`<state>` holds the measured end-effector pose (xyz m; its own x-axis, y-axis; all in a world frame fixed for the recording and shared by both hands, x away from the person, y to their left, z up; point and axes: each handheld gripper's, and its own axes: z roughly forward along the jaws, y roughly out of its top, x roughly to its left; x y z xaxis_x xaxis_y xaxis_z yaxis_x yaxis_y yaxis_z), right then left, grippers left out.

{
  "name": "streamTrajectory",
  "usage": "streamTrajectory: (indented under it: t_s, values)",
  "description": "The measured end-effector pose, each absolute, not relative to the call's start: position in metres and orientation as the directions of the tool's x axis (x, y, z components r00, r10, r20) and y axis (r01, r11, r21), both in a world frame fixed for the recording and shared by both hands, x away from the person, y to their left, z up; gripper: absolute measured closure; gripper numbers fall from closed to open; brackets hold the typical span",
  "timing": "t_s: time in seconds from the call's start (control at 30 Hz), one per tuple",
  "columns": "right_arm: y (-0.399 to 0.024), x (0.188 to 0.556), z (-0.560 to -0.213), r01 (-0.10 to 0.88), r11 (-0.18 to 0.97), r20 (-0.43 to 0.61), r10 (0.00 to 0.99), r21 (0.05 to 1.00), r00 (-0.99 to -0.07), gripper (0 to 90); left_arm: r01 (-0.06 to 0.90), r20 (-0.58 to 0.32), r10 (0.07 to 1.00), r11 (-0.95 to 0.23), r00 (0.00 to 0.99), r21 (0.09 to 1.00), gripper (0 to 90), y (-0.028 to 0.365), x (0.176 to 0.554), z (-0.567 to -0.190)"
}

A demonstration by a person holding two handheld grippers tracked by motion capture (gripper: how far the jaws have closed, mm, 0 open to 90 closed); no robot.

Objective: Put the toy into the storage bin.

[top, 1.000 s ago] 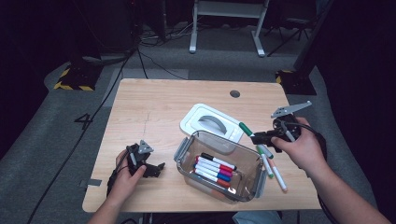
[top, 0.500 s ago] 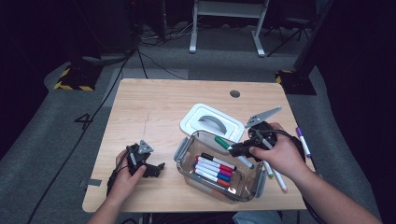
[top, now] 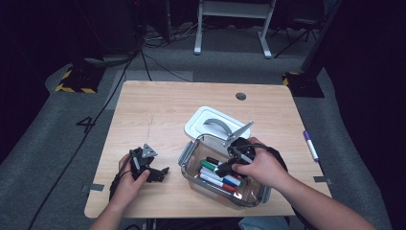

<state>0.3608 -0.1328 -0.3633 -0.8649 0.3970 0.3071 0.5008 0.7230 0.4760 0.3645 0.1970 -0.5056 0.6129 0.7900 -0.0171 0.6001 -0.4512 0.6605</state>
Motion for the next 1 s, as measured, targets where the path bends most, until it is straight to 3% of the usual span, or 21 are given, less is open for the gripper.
streamTrajectory:
  t_s: [0.57,1.0]
  values:
    - [-0.103,0.364,-0.421,0.509,0.802,0.373,0.389,0.312,-0.842,77.3,0.599,-0.016,0.791,-0.450,0.612,0.662,0.2,0.197,0.364,-0.506]
    - [-0.099,0.363,-0.438,0.517,0.809,0.418,0.382,0.280,-0.824,76.0,0.599,-0.016,0.790,-0.450,0.612,0.662,0.2,0.197,0.364,-0.506]
